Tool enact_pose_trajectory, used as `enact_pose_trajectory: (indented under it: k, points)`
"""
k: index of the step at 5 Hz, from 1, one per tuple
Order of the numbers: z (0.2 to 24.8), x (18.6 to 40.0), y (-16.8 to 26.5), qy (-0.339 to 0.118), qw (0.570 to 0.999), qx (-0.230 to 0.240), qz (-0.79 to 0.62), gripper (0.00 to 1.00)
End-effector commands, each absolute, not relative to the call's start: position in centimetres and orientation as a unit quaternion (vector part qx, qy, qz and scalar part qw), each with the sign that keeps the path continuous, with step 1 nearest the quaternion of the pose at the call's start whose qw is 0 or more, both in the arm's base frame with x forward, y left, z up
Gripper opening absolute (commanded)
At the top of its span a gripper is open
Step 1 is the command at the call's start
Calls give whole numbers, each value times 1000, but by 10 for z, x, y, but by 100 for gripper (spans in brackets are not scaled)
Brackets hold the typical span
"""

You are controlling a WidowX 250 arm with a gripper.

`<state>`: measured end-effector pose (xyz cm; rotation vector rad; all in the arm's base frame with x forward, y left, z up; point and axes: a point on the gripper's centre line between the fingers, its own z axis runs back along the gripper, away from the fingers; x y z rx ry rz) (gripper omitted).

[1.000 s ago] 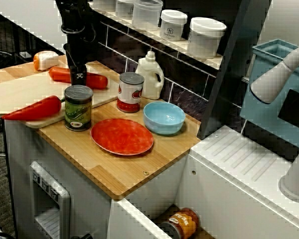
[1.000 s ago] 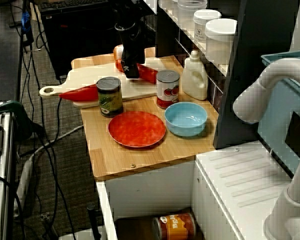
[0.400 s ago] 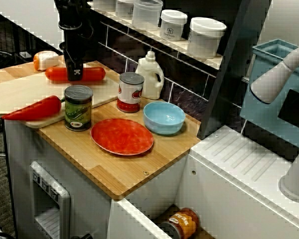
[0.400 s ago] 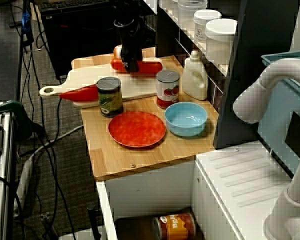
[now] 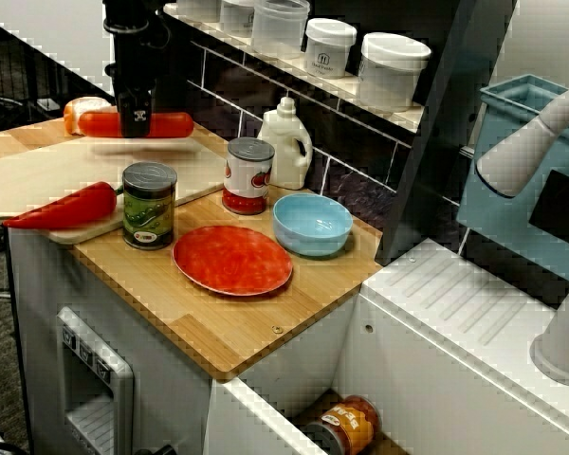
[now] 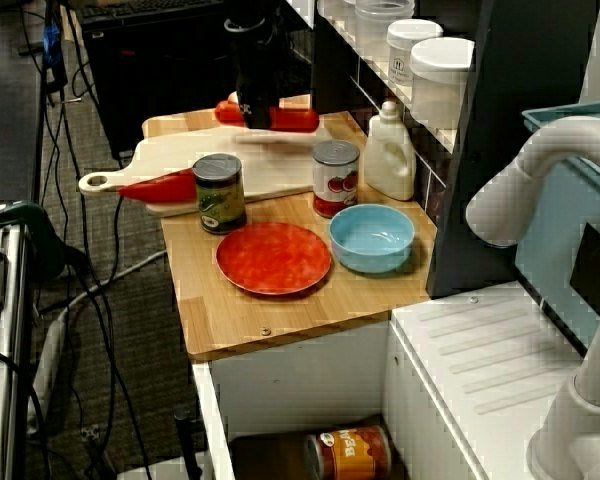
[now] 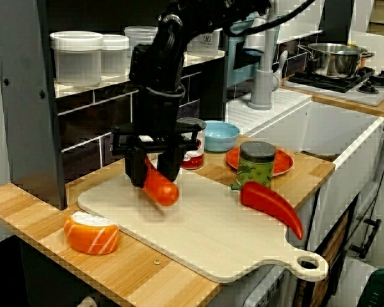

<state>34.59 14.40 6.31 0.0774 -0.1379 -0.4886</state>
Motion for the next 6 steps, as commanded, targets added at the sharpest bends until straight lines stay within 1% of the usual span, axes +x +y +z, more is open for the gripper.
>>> enact_pose_trajectory:
  k: [1,3,4,6]
  points:
    - [107,338,152,-100,961,48,-252,0]
    - [122,322,149,-104,956,39,-272,0]
    - [127,310,146,-111,952,35,-285,0]
    - [133,279,129,-120,941,34,-315,0]
